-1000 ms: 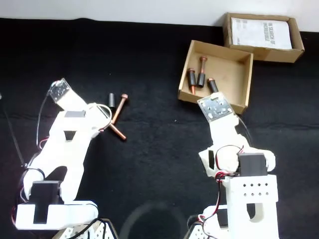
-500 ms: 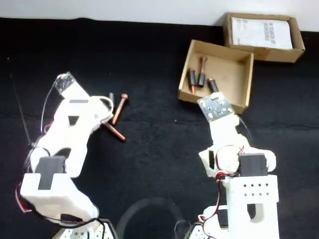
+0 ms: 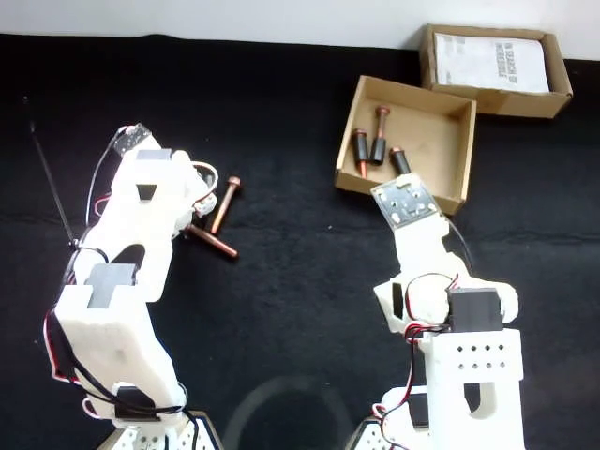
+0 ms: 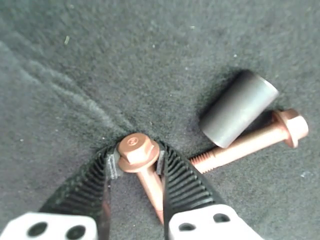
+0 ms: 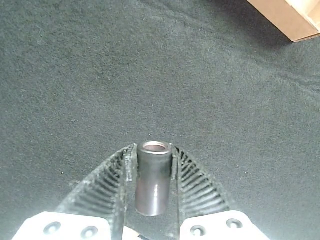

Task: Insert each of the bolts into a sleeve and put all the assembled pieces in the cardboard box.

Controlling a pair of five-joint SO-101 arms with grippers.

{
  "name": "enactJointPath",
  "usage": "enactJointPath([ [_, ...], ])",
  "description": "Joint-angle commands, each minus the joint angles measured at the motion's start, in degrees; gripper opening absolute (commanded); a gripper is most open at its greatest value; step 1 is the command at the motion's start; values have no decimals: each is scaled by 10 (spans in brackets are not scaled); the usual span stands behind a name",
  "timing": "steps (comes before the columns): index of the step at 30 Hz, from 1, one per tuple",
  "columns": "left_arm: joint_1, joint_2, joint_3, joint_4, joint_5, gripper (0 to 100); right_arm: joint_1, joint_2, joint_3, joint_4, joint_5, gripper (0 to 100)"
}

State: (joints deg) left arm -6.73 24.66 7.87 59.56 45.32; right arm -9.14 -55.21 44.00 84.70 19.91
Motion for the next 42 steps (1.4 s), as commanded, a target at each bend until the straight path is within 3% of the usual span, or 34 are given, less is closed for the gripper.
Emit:
enactJointPath([
  [1, -4, 7, -9, 1, -6, 8, -4, 1, -33, -6, 3, 7],
  [7, -3, -21, -23, 18, -14, 8, 1, 1, -68, -6, 3, 7],
  [18, 82, -249, -8, 65, -215, 8, 51, 1, -65, -24, 3, 7],
  [22, 119, -325, 25, 62, -276, 8, 51, 6, -60, -53, 3, 7],
  [29, 177, -451, 108, 61, -320, 8, 28, 1, 14, -190, 3, 7],
  [37, 202, -669, 286, -64, -390, 8, -65, 1, 38, -240, 1, 7],
  [39, 202, -736, 347, -104, -415, 8, -86, 1, 38, -256, -33, 7],
  [42, 201, -829, 424, -144, -439, 8, -108, 1, 38, -296, -141, 7],
])
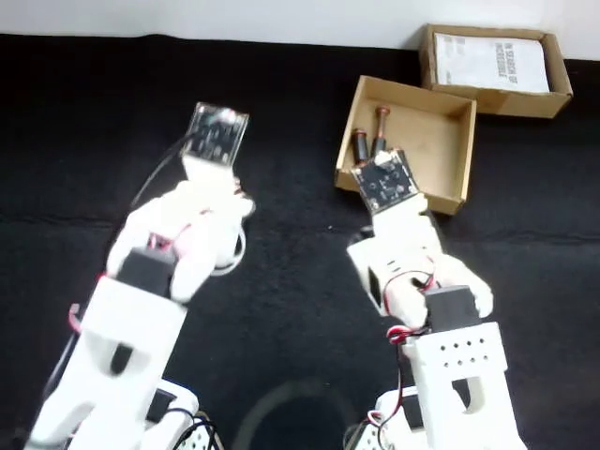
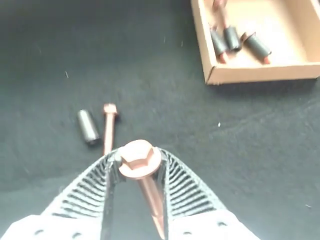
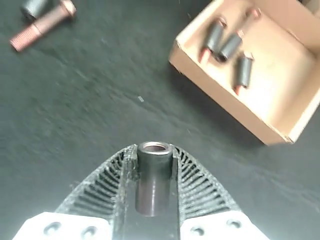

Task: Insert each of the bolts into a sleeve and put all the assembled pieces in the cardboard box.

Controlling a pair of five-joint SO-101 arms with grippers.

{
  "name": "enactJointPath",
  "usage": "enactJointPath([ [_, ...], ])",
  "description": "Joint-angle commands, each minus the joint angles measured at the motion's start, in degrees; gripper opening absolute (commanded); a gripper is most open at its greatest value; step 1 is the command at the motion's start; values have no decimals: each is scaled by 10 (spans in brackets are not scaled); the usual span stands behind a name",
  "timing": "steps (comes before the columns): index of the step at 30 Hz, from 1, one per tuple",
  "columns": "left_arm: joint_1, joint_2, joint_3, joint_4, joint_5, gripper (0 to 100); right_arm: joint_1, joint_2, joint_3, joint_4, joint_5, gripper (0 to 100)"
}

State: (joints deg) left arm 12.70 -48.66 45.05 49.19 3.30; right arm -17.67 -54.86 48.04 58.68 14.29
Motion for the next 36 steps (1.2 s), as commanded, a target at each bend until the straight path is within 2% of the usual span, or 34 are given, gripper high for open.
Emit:
enactJointPath([
  [1, 5, -120, 71, -44, -18, 9, -29, -2, -2, -50, -119, 7],
  [3, 4, -160, 98, -46, -18, 9, -38, -2, -2, -67, -152, 7],
  [10, 3, -205, 116, -46, -14, 9, -94, -28, 40, -152, -167, 7],
  [16, 3, -232, 116, -47, 78, 9, -98, -104, 125, -288, -185, 7],
  [19, 3, -240, 116, -63, 117, 9, -97, -151, 164, -306, -185, 7],
  [24, -11, -239, 116, -148, 169, 9, -97, -238, 240, -327, -184, 7],
  [30, -7, -237, 107, -210, 174, 9, -97, -347, 319, -327, -183, 7],
  [36, 40, -218, 59, -242, 171, 9, -97, -467, 368, -327, -178, 7],
])
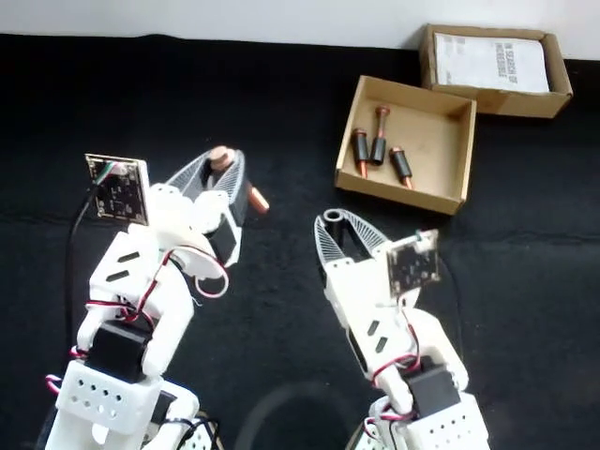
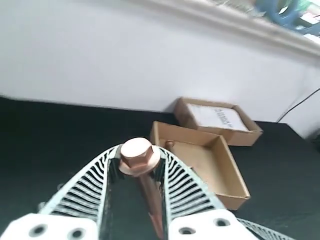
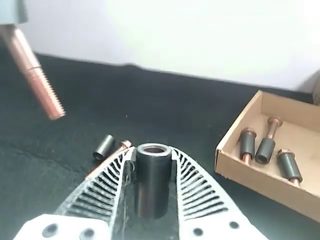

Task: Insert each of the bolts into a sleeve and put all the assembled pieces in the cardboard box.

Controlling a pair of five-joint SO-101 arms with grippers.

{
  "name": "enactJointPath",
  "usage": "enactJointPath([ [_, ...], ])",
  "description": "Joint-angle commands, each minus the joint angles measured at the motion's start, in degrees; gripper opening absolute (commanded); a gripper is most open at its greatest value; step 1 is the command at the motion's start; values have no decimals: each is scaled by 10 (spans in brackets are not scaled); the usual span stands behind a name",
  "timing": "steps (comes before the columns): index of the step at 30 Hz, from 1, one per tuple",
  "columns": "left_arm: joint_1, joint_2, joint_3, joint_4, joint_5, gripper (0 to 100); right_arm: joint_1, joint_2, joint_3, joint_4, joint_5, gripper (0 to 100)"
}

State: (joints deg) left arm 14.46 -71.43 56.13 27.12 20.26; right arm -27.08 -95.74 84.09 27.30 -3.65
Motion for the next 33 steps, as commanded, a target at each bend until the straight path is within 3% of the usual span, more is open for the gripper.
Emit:
enactJointPath([
  [1, 26, 24, -68, -18, 1, 9, -3, -78, 16, -13, 17, 7],
  [4, 28, 83, -124, -18, 1, 9, 7, -96, 28, -47, 55, 7],
  [10, 38, 205, -244, 33, 2, 9, 30, -94, 53, -127, 53, 7],
  [18, 77, 296, -370, 72, 1, 9, 31, -94, 117, -176, 6, 7],
  [29, 158, 303, -353, 118, -185, 9, 31, -94, 123, -175, -4, 7],
  [33, 160, 305, -338, 94, -196, 9, 31, -94, 123, -175, -4, 7],
])
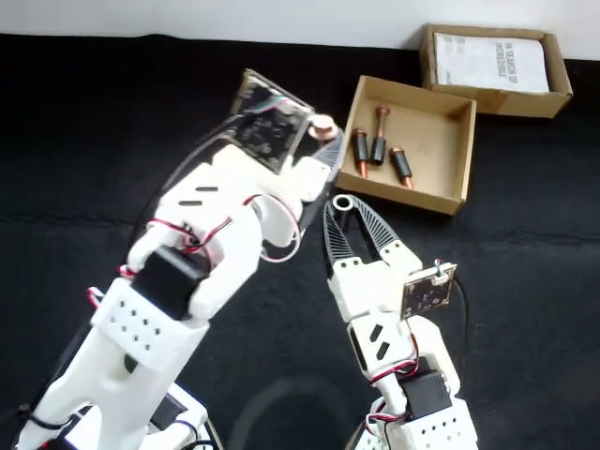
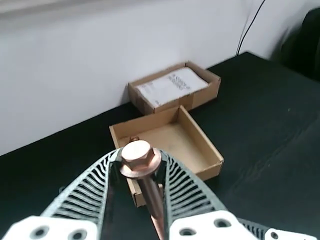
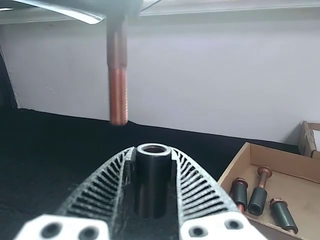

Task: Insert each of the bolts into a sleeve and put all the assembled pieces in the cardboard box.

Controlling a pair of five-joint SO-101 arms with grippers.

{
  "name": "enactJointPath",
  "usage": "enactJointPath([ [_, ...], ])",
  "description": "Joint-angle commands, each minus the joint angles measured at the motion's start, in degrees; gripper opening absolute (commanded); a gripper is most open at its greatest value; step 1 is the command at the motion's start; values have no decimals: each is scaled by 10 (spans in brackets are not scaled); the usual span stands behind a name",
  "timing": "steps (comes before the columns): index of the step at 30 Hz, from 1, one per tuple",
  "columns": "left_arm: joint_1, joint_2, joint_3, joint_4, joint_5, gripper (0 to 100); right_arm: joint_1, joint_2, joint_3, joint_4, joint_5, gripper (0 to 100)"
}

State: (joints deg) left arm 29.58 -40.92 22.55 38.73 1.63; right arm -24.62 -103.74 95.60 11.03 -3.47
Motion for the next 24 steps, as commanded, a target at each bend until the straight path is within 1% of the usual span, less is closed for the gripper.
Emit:
enactJointPath([
  [1, 8, 0, 0, -34, -10, 9, 7, -14, 7, -11, -5, 7],
  [5, 10, 1, 20, -79, -9, 9, 7, -13, 7, -11, -5, 7],
  [8, 26, 2, 33, -98, -9, 9, 7, -12, 8, -10, -5, 7],
  [13, 59, 16, 29, -95, -11, 9, 7, -10, 9, -10, -5, 7],
  [24, 48, 21, 35, -94, -11, 9, 7, -11, 9, -10, -4, 7],
])
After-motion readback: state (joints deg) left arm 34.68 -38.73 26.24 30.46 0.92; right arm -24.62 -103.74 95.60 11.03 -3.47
